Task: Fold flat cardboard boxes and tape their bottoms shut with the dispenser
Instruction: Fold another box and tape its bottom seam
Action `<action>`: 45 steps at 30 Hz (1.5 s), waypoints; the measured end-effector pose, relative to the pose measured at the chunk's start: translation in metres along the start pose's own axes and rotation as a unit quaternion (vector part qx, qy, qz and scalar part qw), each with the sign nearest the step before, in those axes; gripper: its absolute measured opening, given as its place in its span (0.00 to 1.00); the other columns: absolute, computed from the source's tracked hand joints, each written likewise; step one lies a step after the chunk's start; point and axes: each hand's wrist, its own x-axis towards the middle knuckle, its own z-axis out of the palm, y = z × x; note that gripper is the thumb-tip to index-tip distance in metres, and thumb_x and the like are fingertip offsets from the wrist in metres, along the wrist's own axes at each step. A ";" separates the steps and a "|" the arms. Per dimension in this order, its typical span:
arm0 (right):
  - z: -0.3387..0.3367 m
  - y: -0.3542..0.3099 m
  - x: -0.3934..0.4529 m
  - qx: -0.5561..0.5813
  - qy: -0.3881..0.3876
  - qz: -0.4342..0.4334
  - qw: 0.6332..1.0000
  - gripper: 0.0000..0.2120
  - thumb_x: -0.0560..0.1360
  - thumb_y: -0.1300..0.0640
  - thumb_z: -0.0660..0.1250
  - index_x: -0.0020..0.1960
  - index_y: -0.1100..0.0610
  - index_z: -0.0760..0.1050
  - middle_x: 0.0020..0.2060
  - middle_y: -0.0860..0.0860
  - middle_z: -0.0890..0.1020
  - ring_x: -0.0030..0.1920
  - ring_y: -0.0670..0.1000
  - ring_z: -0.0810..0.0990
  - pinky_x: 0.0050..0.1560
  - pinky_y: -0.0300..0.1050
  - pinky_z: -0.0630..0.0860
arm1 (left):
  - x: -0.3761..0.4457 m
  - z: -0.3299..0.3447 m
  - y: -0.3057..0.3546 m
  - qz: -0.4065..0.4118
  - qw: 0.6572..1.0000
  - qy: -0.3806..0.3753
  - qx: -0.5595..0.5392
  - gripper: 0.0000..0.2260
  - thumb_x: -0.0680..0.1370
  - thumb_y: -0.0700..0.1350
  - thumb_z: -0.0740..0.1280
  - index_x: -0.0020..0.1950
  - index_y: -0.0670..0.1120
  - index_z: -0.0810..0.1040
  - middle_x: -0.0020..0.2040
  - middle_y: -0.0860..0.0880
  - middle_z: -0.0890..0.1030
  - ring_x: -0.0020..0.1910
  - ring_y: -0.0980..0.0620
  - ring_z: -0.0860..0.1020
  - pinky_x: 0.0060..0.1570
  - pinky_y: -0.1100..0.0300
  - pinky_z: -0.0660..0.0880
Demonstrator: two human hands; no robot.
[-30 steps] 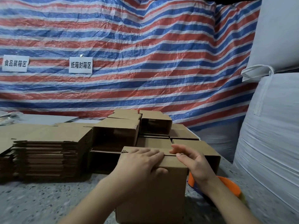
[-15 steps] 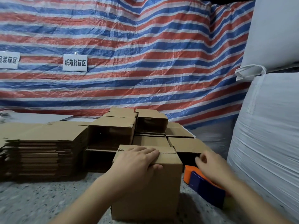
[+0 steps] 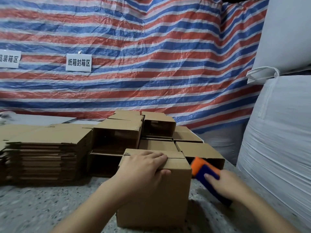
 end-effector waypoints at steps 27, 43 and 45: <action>-0.146 -0.167 -0.006 0.252 -0.220 -0.146 0.931 0.40 0.55 0.30 0.71 0.57 0.57 0.80 0.38 0.54 0.86 0.30 0.47 0.82 0.31 0.40 0.77 | 0.029 -0.045 -0.035 -0.370 0.615 0.115 -0.687 0.24 0.81 0.61 0.56 0.45 0.44 0.81 0.42 0.46 0.86 0.49 0.46 0.82 0.50 0.51 0.74; -0.149 -0.172 0.007 0.197 -0.233 -0.165 0.938 0.42 0.55 0.27 0.71 0.59 0.54 0.79 0.40 0.53 0.87 0.32 0.47 0.84 0.31 0.39 0.78 | 0.029 -0.042 -0.015 -0.410 0.615 0.154 -0.655 0.06 0.78 0.44 0.67 0.47 0.45 0.83 0.44 0.48 0.86 0.50 0.51 0.82 0.55 0.51 0.72; -0.152 -0.177 0.008 0.163 -0.244 -0.161 0.942 0.41 0.56 0.27 0.71 0.59 0.55 0.78 0.40 0.53 0.87 0.32 0.47 0.84 0.31 0.39 0.78 | 0.029 -0.040 -0.013 -0.414 0.611 0.169 -0.653 0.07 0.78 0.43 0.67 0.42 0.45 0.83 0.44 0.46 0.85 0.49 0.50 0.80 0.51 0.53 0.72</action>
